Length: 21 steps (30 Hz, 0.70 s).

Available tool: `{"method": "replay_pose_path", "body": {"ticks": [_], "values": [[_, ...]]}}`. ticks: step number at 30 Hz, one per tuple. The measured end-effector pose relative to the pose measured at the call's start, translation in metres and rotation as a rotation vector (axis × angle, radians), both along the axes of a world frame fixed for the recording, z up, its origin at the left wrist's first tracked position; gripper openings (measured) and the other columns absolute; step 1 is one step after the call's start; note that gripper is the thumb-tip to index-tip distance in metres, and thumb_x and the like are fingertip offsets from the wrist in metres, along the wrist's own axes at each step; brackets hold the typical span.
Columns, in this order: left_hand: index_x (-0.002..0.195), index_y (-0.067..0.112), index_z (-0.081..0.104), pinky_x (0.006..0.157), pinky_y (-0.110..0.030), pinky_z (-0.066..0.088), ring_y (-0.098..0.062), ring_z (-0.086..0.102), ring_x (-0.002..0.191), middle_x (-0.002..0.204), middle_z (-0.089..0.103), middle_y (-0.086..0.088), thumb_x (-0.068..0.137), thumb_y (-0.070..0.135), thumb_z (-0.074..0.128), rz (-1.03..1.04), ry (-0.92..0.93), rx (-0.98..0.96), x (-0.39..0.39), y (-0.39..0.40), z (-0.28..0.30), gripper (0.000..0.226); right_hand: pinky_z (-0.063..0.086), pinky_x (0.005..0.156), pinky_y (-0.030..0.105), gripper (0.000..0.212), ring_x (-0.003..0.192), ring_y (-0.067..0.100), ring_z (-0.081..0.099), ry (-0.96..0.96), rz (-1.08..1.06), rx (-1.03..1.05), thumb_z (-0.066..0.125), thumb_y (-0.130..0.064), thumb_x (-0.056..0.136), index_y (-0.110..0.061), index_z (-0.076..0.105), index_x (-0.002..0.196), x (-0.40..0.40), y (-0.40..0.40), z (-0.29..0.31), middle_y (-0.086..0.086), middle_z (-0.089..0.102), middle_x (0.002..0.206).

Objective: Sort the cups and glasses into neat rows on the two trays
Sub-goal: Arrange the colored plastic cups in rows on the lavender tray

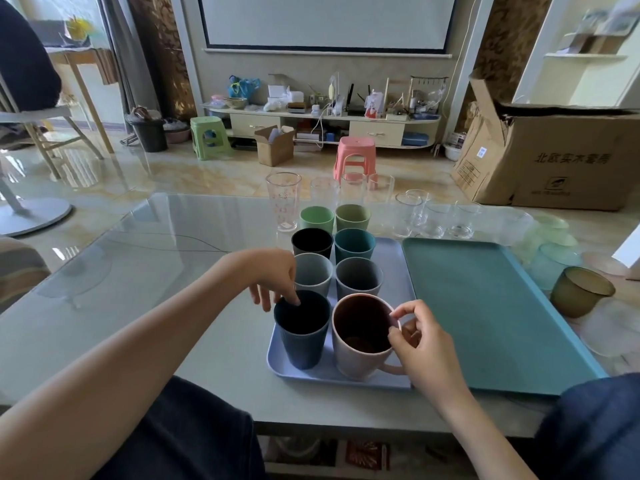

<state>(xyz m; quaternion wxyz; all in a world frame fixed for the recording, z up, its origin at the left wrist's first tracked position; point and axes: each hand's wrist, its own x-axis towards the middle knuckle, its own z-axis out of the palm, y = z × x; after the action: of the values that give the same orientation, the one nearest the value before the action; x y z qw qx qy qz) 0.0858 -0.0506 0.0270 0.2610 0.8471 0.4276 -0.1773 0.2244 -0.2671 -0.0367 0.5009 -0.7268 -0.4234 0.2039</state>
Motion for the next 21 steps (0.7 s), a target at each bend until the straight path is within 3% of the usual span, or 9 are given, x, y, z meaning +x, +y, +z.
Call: {"method": "replay_pose_path", "body": {"ticks": [6,14,18,21], "values": [[0.067,0.002,0.056,0.047,-0.026,0.053,-0.015,0.064,0.044,0.055,0.062,-0.007,0.085,0.007,0.063,-0.013,0.001,0.04,0.002,0.002,-0.007,0.02,0.04,0.04,0.005,0.004,0.051,-0.006,0.05,-0.05,0.017,0.016,0.058,-0.007,0.09,-0.008,0.056,0.093,-0.001,0.004,0.003,0.006,0.051,0.064],[0.074,-0.002,0.06,0.05,-0.025,0.055,-0.013,0.064,0.046,0.062,0.065,-0.012,0.086,0.007,0.062,-0.019,0.015,0.013,0.002,0.004,-0.007,0.015,0.041,0.04,0.008,0.003,0.051,-0.003,0.049,-0.033,0.019,0.021,0.058,-0.011,0.091,-0.011,0.056,0.093,0.002,0.006,0.0,0.009,0.051,0.066],[0.077,-0.001,0.06,0.053,-0.026,0.056,-0.012,0.064,0.045,0.067,0.067,-0.013,0.086,0.008,0.063,-0.013,0.021,-0.003,0.001,0.005,-0.007,0.013,0.04,0.037,0.012,0.004,0.052,0.007,0.049,-0.047,0.036,-0.006,0.06,-0.018,0.09,-0.018,0.056,0.091,0.008,0.007,-0.004,0.012,0.054,0.066],[0.08,-0.001,0.062,0.056,-0.027,0.056,-0.013,0.065,0.048,0.079,0.07,-0.017,0.087,0.011,0.062,-0.01,0.023,-0.019,0.0,0.004,-0.004,0.014,0.048,0.044,0.019,0.004,0.064,0.019,0.059,-0.101,0.04,-0.02,0.059,-0.026,0.091,-0.026,0.056,0.088,0.014,0.008,-0.008,0.006,0.059,0.072]]}}
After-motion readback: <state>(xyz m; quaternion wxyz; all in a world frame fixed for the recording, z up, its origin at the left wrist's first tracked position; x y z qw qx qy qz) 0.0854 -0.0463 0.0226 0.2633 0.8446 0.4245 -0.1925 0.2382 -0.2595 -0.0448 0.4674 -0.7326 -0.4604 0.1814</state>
